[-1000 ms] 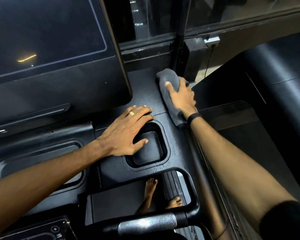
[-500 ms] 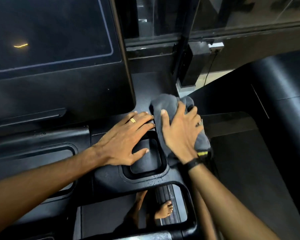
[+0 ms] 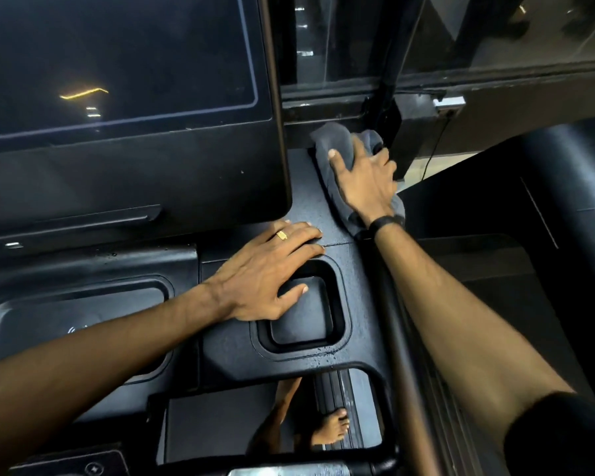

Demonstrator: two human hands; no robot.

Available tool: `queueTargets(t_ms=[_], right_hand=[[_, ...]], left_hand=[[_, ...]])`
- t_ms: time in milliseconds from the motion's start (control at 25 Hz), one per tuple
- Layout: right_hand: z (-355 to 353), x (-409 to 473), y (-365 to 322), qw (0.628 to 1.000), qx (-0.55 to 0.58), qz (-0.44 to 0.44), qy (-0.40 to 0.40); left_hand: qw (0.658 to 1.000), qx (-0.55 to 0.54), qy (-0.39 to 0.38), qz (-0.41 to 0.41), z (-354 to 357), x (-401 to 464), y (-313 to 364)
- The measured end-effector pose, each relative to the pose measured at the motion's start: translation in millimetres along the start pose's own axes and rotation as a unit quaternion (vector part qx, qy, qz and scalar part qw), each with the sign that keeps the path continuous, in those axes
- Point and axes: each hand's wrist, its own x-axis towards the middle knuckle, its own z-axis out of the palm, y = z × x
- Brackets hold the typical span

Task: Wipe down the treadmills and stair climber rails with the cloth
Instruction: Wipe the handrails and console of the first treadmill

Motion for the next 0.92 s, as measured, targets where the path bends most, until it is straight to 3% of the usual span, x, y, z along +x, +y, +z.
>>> queueTargets(t_ms=[560,800,920], right_hand=[[-6,-138,58,0.998,-0.051,-0.011,0.036],[-9,-203,96,0.999,-0.044,0.023,0.008],[-19,-241,124,0.998,0.023,0.051,-0.04]], left_hand=[[1.0,0.021,-0.005,0.009,-2,-1,1],[0.996,0.025,0.007,0.087,0,-3,4],[0.996,0.013,0.008,0.091,1,-5,1]])
